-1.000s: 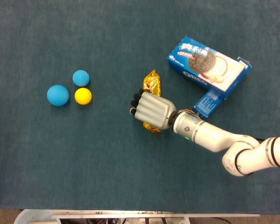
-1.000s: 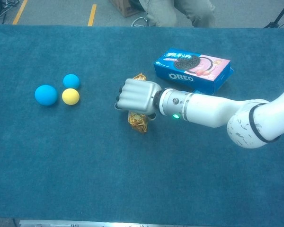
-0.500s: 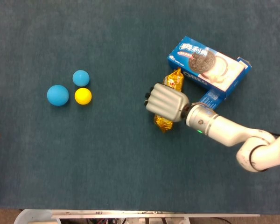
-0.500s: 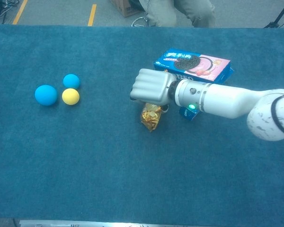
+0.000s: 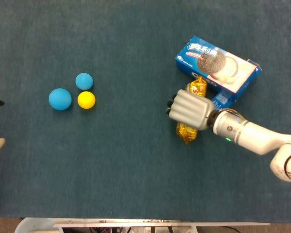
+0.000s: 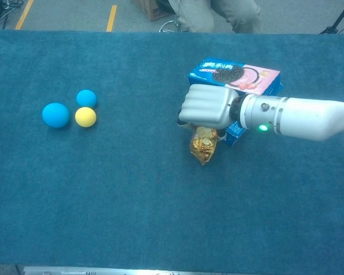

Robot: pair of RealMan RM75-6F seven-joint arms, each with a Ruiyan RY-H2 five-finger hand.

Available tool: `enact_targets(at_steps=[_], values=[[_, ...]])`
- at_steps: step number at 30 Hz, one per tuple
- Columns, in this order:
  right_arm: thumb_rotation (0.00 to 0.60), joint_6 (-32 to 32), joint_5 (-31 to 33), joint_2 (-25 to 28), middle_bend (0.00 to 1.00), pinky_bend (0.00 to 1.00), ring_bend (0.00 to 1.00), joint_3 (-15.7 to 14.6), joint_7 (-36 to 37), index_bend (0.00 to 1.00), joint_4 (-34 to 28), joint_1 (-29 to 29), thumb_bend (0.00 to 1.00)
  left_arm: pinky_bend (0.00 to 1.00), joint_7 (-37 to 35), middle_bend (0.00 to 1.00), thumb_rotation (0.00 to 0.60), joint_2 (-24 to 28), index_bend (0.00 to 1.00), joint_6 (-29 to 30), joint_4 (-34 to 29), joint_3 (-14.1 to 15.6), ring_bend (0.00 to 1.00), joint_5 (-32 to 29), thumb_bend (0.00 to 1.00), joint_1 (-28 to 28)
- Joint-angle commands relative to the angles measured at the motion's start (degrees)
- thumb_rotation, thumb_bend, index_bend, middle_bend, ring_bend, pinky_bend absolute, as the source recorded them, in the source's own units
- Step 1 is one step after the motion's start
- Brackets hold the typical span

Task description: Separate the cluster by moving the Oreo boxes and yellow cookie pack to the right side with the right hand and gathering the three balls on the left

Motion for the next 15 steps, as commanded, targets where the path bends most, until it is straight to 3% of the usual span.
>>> enact_targets(at_steps=[1, 8, 15], values=[[0.6, -0.9, 0.1, 0.7, 0.45, 0.62, 0.47, -0.5, 0.1, 0.38, -0.4, 0.0, 0.1, 0.05, 0.2, 0.1, 0.6, 0.0, 0.24, -0.3, -0.2, 0.0, 0.0, 0.0, 0.18, -0.1], [0.6, -2.3, 2.6, 1.7, 0.31, 0.46, 0.31, -0.5, -0.5, 0.09, -1.5, 0.4, 0.13, 0.05, 0.6, 0.1, 0.6, 0.0, 0.24, -0.5, -0.4, -0.2, 0.0, -0.1, 0.19, -0.2], [0.6, 0.7, 2.3, 4.8, 0.25, 0.43, 0.26, 0.6, 1.6, 0.01, -4.9, -0.7, 0.13, 0.05, 0.8, 0.1, 0.6, 0.0, 0.24, -1.3, -0.4, -0.5, 0.0, -0.4, 0.18, -0.6]])
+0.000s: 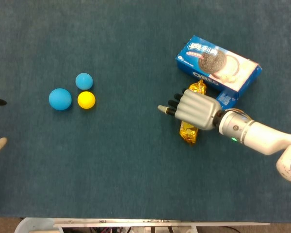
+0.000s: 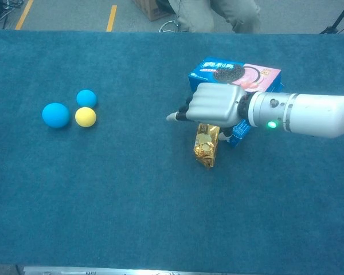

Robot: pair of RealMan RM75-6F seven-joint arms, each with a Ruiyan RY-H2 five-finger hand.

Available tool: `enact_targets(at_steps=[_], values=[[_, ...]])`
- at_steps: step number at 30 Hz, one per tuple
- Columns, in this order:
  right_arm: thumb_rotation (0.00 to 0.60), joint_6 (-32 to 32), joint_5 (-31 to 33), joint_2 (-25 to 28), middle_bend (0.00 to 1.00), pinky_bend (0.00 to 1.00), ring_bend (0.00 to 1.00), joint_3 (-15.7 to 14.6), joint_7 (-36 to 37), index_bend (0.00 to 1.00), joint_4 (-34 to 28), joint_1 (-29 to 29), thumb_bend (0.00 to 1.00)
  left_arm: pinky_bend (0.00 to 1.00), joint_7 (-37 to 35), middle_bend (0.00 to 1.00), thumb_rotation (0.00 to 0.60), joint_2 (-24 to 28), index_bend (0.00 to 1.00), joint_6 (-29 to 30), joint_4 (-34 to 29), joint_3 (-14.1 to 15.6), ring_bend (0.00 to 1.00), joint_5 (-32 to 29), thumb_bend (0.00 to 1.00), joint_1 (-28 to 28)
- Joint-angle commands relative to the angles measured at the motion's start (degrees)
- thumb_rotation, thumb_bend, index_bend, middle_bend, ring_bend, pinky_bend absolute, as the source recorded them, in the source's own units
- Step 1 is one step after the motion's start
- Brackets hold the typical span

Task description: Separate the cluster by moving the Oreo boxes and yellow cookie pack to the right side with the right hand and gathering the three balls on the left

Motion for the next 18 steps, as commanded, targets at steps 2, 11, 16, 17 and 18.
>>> enact_targets(at_steps=[2, 11, 16, 17, 18], values=[[0.6, 3.3, -0.7, 3.4, 0.25, 0.43, 0.26, 1.2, 2.6, 0.0, -3.5, -1.5, 0.13, 0.05, 0.1, 0.1, 0.6, 0.0, 0.24, -0.3, 0.0, -0.3, 0.0, -0.1, 0.18, -0.4], [0.6, 16.5, 0.1, 15.7, 0.25, 0.43, 0.26, 3.9, 7.0, 0.02, -13.4, -9.0, 0.13, 0.05, 1.0, 0.1, 0.6, -0.1, 0.24, -0.2, 0.5, -2.0, 0.0, -0.8, 0.18, -1.4], [0.6, 21.8, 2.1, 20.8, 0.28, 0.43, 0.26, 3.8, 9.3, 0.1, -15.9, -14.0, 0.13, 0.05, 1.8, 0.1, 0.6, -0.9, 0.24, -0.2, 2.2, -2.8, 0.0, -1.0, 0.18, -2.1], [0.6, 22.9, 1.9, 21.9, 0.29, 0.43, 0.26, 3.5, 10.0, 0.13, -16.0, -15.3, 0.13, 0.05, 1.5, 0.1, 0.6, -1.3, 0.24, -0.1, 2.7, -3.0, 0.0, -0.9, 0.18, -2.2], [0.6, 23.9, 1.6, 22.7, 0.3, 0.44, 0.27, 3.3, 10.5, 0.15, -16.1, -16.3, 0.13, 0.05, 1.3, 0.1, 0.6, -1.6, 0.24, 0.1, 3.1, -3.1, 0.0, -0.8, 0.19, -2.3]])
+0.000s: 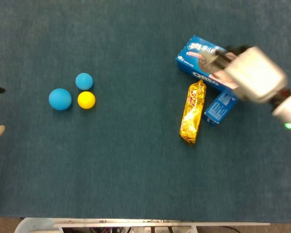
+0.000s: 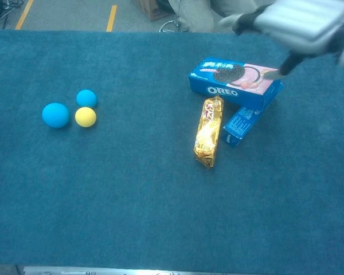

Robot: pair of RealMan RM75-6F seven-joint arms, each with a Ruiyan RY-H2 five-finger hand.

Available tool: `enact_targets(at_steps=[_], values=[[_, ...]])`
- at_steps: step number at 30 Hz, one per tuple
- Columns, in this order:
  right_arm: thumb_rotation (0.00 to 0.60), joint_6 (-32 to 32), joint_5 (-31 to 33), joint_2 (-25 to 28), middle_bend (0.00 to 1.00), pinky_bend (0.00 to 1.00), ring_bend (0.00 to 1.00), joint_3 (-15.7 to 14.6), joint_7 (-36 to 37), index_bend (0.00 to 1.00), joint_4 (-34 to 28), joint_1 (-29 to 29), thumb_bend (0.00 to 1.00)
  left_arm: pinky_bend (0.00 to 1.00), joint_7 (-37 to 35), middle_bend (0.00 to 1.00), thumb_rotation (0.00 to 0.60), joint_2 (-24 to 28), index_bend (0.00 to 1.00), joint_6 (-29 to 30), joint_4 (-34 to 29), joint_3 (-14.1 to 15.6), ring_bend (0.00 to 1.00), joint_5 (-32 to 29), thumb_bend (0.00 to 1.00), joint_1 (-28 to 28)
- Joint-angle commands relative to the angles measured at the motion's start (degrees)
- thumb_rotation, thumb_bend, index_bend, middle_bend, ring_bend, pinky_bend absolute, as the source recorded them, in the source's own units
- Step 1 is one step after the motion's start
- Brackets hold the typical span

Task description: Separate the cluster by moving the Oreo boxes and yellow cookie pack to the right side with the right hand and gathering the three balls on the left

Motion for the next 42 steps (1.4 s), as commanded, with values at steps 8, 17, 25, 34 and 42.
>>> enact_targets(at_steps=[8, 17, 25, 34, 42], values=[[0.6, 13.8, -3.1, 6.2, 0.33, 0.46, 0.29, -2.3, 5.2, 0.19, -1.3, -13.2, 0.13, 0.05, 0.1, 0.11, 0.6, -3.3, 0.24, 2.3, 3.5, -1.0, 0.0, 0.8, 0.19, 0.0], [0.6, 29.3, -9.3, 5.7, 0.34, 0.47, 0.31, -4.2, 7.5, 0.22, 0.3, -26.3, 0.13, 0.05, 2.1, 0.11, 0.6, -5.0, 0.24, 7.0, 3.6, -1.2, 0.0, 1.5, 0.19, 2.0], [0.6, 33.1, -10.9, 4.5, 0.35, 0.47, 0.31, -4.8, 9.9, 0.22, 3.4, -32.7, 0.13, 0.05, 1.7, 0.11, 0.6, -6.8, 0.24, 11.9, 4.2, -0.8, 0.0, 2.7, 0.18, 4.9], [0.6, 32.1, -11.7, 3.7, 0.35, 0.47, 0.31, -3.8, 11.3, 0.22, 5.6, -35.4, 0.13, 0.05, 3.8, 0.11, 0.6, -5.6, 0.24, 12.7, 2.8, -0.5, 0.0, 1.1, 0.18, 6.6], [0.6, 31.1, -11.3, 4.4, 0.35, 0.47, 0.31, -2.5, 12.7, 0.22, 5.5, -37.1, 0.13, 0.05, 4.4, 0.11, 0.6, -5.4, 0.24, 11.5, 2.5, -0.9, 0.0, -0.2, 0.18, 6.6]])
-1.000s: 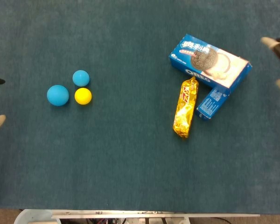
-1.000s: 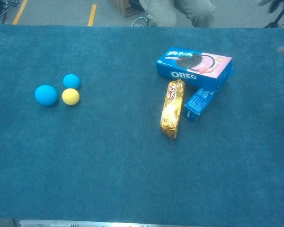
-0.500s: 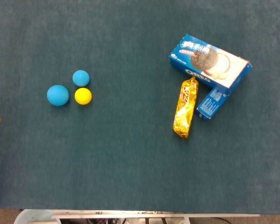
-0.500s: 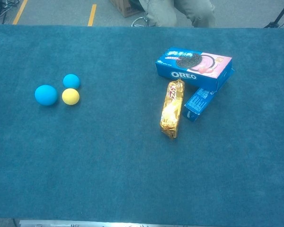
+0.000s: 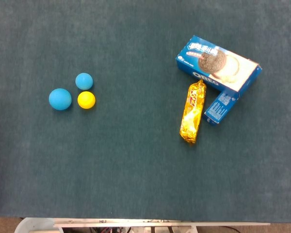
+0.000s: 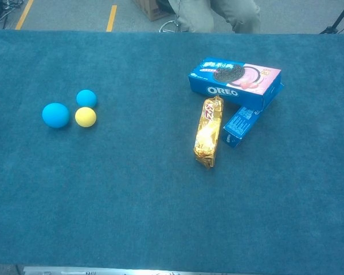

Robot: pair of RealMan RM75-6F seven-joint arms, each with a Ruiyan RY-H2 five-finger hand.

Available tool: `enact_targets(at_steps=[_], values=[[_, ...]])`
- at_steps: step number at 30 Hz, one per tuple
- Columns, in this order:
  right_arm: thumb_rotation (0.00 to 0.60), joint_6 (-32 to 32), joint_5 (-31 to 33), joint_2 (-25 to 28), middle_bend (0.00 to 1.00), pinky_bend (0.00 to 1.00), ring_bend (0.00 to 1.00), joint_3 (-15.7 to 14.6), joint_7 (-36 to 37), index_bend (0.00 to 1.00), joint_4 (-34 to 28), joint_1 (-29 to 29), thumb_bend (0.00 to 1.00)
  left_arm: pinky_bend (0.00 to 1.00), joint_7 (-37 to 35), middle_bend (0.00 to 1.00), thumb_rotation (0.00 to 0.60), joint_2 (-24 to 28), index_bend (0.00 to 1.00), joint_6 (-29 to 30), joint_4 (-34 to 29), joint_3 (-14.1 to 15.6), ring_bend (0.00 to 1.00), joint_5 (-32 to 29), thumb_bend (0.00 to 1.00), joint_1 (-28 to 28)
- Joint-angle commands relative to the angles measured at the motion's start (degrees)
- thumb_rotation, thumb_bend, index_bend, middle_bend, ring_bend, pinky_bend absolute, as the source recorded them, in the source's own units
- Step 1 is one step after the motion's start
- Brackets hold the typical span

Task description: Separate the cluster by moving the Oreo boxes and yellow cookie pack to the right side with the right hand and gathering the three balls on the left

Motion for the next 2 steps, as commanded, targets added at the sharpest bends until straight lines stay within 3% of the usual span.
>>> enact_targets(at_steps=[1, 2], values=[[0.6, -0.6, 0.2, 0.2, 0.35, 0.47, 0.31, 0.4, 0.4, 0.22, 0.1, -0.5, 0.13, 0.05, 0.2, 0.11, 0.6, 0.1, 0.24, -0.7, 0.0, -0.1, 0.0, -0.3, 0.18, -0.2], [0.6, -1.0, 0.4, 0.3, 0.35, 0.47, 0.31, 0.6, 0.7, 0.22, 0.1, -0.6, 0.13, 0.05, 0.3, 0.11, 0.6, 0.0, 0.24, -1.0, 0.0, -0.1, 0.0, -0.5, 0.18, -0.3]])
